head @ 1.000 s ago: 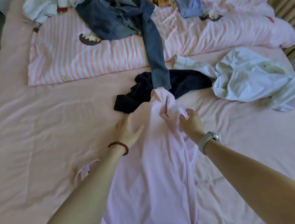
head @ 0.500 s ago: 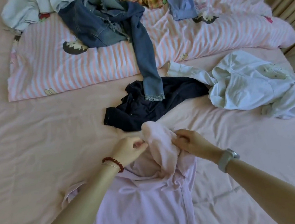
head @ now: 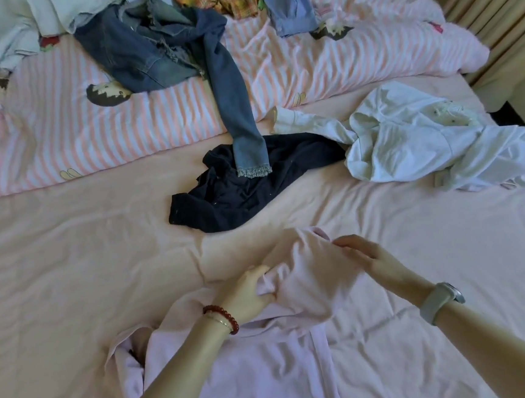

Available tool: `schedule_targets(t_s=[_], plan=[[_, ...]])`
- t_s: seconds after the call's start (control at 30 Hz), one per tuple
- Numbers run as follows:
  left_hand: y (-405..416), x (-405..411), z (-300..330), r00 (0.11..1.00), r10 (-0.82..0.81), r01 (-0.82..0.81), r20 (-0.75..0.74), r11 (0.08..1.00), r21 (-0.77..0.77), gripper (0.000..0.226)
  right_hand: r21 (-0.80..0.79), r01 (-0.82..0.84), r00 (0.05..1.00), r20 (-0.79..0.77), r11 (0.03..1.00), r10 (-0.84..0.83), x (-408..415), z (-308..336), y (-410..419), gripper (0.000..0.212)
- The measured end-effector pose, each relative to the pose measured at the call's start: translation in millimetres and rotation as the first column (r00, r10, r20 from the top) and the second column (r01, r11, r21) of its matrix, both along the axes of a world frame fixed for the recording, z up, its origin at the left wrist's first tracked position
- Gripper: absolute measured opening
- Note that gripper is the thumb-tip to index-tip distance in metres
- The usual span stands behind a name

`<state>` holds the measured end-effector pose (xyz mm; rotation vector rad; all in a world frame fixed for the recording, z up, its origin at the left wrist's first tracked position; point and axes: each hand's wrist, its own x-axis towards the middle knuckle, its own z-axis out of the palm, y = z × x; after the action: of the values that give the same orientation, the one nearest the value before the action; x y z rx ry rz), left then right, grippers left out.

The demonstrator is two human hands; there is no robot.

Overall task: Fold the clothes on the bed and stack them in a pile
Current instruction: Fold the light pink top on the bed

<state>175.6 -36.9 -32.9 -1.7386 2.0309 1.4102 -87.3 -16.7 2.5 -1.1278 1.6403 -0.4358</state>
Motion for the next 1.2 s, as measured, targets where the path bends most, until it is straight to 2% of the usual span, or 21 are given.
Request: schedule_targets(t_s=[0.03,0.13,0.23,0.27,0.3,0.33,0.37,0.4,0.43,0.47,0.53,0.63,0.7,0.77,0.8,0.87,0.93,1.03,1.1,1.13,1.2], plan=[[3,-1,7,0.995,-0.047,0.035,-0.09,0.991,-0.128,0.02,0.001,-0.077,0.997,0.033,0.997,0.077,8,5,1,0.022],[15,6,39,0.979,-0.052,-0.022,-0.197,0.935,-0.353,0.021,0.063,-0.311,0.946,-0.077,0.948,0.316,29,4,17,0.029],[38,23,46,0.979,0.003,-0.117,-0.205,0.83,-0.546,0.018,-0.228,-0.281,0.913,-0.361,0.932,0.187,33,13,43,0.018],[45,26,49,0.98,-0.023,-0.101,-0.197,0.797,-0.595,0.019,-0.363,-0.288,0.911,-0.39,0.886,0.135,33,17,55,0.015],[52,28,52,0.98,-0.1,-0.024,-0.174,0.802,-0.596,0.024,-0.393,-0.384,0.882,-0.423,0.836,0.207,32,19,67,0.01],[61,29,53,0.969,-0.211,0.122,-0.128,0.862,-0.492,0.03,-0.3,-0.555,0.797,-0.459,0.775,0.393,33,16,79,0.006],[68,31,53,0.944,-0.32,0.284,-0.081,0.914,-0.291,0.035,-0.092,-0.704,0.664,-0.438,0.704,0.606,35,15,90,0.007],[74,34,50,0.91,-0.412,0.41,-0.041,0.911,-0.052,0.035,0.127,-0.771,0.544,-0.378,0.624,0.749,36,12,100,0.019],[77,36,49,0.884,-0.467,0.465,-0.007,0.877,0.118,0.032,0.261,-0.748,0.531,-0.316,0.61,0.787,35,10,106,0.03],[78,37,48,0.893,-0.45,0.442,0.018,0.882,0.164,0.028,0.282,-0.675,0.618,-0.29,0.682,0.731,35,8,109,0.036],[72,38,41,0.956,-0.283,0.283,0.073,0.959,0.0,0.022,0.145,-0.499,0.799,-0.306,0.854,0.518,43,3,110,0.039],[57,23,32,0.98,-0.191,0.201,0.063,0.944,-0.261,0.032,0.104,-0.385,0.883,-0.247,0.917,0.399,66,-11,108,0.058],[53,6,29,0.995,-0.093,0.096,0.023,0.977,-0.189,0.024,0.116,-0.167,0.96,-0.208,0.979,0.188,82,-21,109,0.062],[55,-11,28,0.991,0.132,-0.133,-0.035,0.991,-0.019,0.016,0.1,0.167,0.965,-0.218,0.981,-0.143,87,-27,110,0.06],[59,-16,27,0.97,0.235,-0.234,-0.054,0.972,0.036,0.014,0.112,0.225,0.947,-0.26,0.968,-0.19,85,-29,111,0.055],[69,-20,28,0.932,0.355,-0.351,-0.073,0.935,0.055,0.011,0.225,0.096,0.947,-0.321,0.97,-0.02,83,-29,118,0.039],[78,-20,32,0.952,0.291,-0.297,-0.096,0.953,-0.054,0.018,0.286,-0.043,0.961,-0.249,0.957,0.117,89,-25,131,0.033],[75,-18,36,0.999,0.001,-0.008,-0.05,0.989,-0.146,0.038,0.272,-0.114,0.953,-0.24,0.956,0.182,95,-29,149,0.041],[67,-18,34,0.979,-0.134,0.137,0.152,0.991,-0.004,0.025,0.287,-0.054,0.958,-0.255,0.956,0.13,93,-30,147,0.022],[60,-17,36,0.914,-0.277,0.267,0.296,0.961,0.075,0.026,0.27,-0.051,0.961,-0.249,0.962,0.121,88,-28,143,0.016],[46,-19,48,0.84,-0.422,0.354,0.34,0.903,0.244,0.04,0.123,-0.082,0.959,-0.26,0.989,0.112,73,-22,133,0.024]])
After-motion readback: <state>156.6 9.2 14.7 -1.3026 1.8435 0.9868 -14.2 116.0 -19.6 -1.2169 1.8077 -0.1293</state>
